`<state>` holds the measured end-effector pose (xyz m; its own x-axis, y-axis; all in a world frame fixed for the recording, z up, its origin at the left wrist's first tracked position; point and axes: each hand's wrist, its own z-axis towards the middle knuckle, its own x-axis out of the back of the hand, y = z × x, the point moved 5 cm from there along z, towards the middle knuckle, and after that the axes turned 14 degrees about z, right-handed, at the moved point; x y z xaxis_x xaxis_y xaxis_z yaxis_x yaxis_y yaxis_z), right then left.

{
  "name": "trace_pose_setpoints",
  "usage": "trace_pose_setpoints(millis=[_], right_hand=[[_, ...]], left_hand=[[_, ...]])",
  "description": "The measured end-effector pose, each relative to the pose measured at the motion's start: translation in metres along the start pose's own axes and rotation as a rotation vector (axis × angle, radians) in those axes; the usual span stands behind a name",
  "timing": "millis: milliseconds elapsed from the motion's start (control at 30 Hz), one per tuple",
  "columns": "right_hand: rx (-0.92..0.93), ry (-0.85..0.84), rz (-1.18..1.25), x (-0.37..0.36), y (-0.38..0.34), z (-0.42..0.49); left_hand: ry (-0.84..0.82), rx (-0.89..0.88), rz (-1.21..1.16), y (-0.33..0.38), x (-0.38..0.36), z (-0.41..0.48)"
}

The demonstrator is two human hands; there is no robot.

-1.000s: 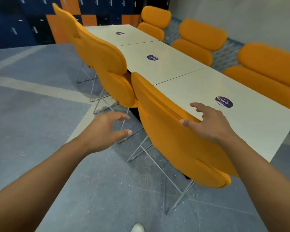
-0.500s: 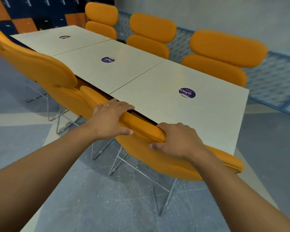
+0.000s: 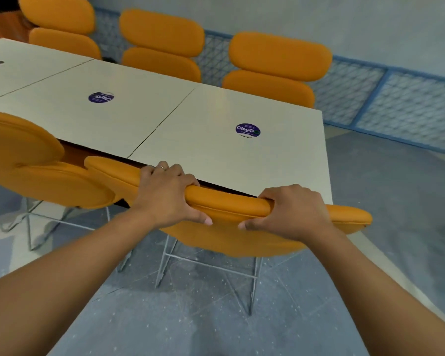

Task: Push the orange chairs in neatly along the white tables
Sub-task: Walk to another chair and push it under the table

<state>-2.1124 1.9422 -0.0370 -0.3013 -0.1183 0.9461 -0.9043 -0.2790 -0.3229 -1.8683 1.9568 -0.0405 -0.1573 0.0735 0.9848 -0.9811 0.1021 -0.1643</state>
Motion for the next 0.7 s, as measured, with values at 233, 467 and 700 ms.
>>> trace_pose_setpoints(millis=[233, 467, 700], right_hand=[[-0.123, 0.046, -0.181, 0.0, 0.008, -0.021], [-0.237, 0.075, -0.178, 0.013, 0.038, -0.035], [-0.271, 0.154, -0.131, 0.015, 0.036, -0.041]], left_hand=[[0.029, -0.062, 0.057, -0.004, -0.009, -0.001], [0.056, -0.025, 0.065, -0.003, -0.01, -0.002], [0.094, -0.037, 0.046, -0.007, -0.01, 0.0]])
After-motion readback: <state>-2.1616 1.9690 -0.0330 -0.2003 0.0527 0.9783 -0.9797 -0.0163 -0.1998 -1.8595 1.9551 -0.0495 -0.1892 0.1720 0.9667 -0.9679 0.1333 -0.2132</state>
